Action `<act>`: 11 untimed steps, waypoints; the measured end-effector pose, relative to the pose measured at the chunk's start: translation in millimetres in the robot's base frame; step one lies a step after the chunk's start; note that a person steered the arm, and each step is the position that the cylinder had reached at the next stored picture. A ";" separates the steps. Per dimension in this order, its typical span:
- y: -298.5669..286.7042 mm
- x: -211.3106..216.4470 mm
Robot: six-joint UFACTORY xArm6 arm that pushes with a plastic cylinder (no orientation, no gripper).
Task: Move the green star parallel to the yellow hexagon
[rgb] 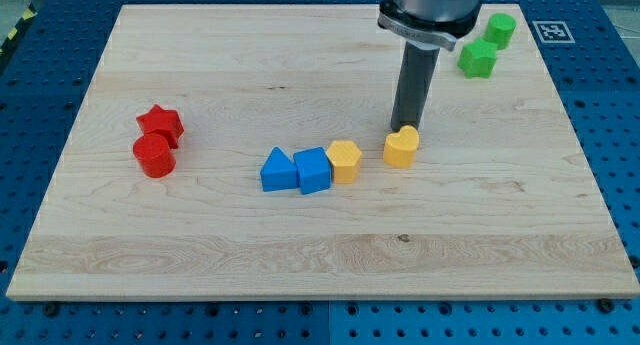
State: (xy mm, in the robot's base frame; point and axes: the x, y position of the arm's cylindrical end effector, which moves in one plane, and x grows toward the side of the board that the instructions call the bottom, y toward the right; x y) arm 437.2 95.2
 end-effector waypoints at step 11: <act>32.8 47.4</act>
State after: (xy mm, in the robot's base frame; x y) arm 484.6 128.1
